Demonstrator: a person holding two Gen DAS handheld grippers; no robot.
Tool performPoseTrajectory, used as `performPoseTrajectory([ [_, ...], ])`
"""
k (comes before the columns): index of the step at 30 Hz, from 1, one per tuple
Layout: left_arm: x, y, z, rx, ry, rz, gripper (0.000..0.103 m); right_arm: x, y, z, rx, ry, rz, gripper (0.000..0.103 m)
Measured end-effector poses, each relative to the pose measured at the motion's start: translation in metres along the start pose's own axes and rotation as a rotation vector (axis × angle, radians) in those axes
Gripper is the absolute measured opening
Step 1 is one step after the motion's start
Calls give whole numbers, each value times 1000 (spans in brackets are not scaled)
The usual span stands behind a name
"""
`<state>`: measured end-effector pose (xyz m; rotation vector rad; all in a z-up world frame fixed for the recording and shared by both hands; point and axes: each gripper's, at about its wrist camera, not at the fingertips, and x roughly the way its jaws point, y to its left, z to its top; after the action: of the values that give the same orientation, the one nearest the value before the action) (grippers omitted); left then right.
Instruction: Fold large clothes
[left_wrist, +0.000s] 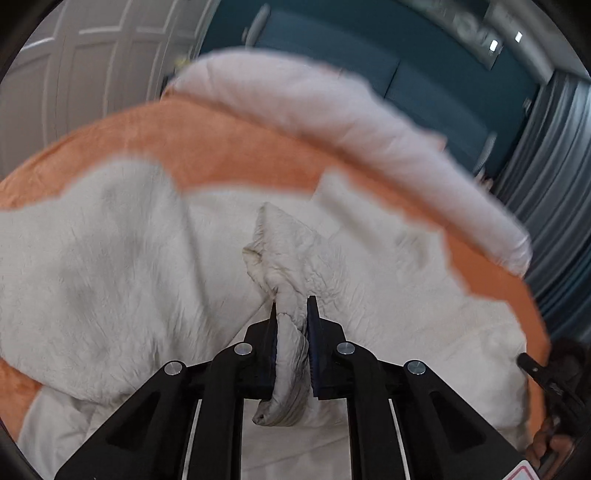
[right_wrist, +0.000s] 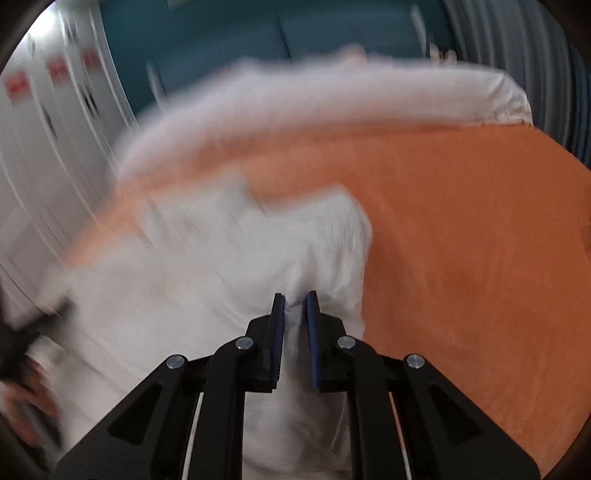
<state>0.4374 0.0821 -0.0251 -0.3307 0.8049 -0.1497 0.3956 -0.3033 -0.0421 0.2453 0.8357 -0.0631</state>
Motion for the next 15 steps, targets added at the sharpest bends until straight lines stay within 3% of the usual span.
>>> performPoseTrajectory([
  [2,18,7,-13,-15,65,-12,11,10,-12,-7,61,34,26,12],
  [4,16,6,-15,-20,48,-5,11,-17,-12,-3,97,-45,45,11],
  [7,16,5,-18,-16,49,8,15,-51,3,-5,64,-130,142,12],
  [9,18,1,-21,-15,49,19,19,-39,18,-12,-38,-75,116,11],
  [10,18,1,-21,-20,48,24,20,-13,23,-20,-87,21,51,10],
  [11,17,1,-21,-27,45,19,22,5,20,-27,-87,86,37,8],
  [15,-23,30,-24,-106,30,12,34,-27,16,-30,-5,42,67,13],
])
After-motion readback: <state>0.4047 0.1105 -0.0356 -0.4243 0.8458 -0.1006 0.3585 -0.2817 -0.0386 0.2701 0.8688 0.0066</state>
